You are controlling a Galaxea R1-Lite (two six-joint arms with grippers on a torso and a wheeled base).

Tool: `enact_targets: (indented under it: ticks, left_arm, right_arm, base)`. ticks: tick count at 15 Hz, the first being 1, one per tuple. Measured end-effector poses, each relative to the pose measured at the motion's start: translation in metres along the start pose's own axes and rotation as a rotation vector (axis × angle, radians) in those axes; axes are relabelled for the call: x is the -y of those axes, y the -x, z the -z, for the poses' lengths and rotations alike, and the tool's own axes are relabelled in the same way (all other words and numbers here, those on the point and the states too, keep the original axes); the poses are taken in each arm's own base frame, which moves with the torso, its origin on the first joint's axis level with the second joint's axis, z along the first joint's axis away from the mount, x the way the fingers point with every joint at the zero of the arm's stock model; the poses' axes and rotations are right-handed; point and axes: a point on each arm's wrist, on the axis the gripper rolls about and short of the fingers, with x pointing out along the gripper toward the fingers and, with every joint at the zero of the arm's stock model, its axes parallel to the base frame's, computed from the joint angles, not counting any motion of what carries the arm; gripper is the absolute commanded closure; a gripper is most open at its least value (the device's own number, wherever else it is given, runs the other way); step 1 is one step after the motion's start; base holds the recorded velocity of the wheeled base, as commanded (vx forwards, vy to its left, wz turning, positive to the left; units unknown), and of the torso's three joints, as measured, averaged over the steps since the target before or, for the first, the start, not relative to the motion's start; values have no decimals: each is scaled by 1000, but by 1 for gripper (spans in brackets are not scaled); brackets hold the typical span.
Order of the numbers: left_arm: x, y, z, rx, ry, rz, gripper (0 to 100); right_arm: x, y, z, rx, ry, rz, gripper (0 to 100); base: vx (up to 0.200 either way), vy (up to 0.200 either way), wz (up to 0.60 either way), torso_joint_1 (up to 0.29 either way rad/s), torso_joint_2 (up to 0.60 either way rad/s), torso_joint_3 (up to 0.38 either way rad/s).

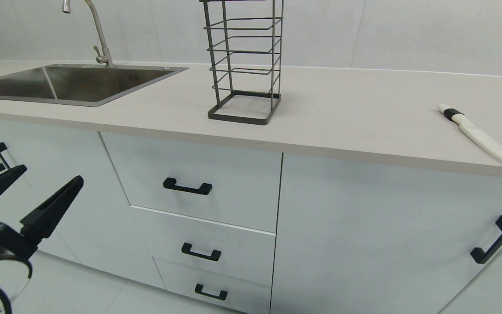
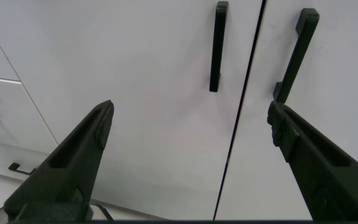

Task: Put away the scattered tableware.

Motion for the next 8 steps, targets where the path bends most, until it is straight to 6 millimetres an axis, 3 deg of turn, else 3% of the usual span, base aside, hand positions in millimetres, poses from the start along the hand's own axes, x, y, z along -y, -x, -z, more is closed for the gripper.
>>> enact_targets:
  ticks: [4,6,8]
  left_arm:
    - [7,45,3,14,-19,-5,0]
    - [9,57,2,30,-36,-11,0]
    - [13,86,8,25,-53,-21,0]
  right_arm:
    - [0,0,0,0,-1,0,0]
    - [0,0,0,0,-1,0,0]
    - [0,0,0,0,-1,0,0]
  base:
    - [0,0,0,0,0,0]
    - [0,0,0,0,0,0]
    - [0,0,0,0,0,0]
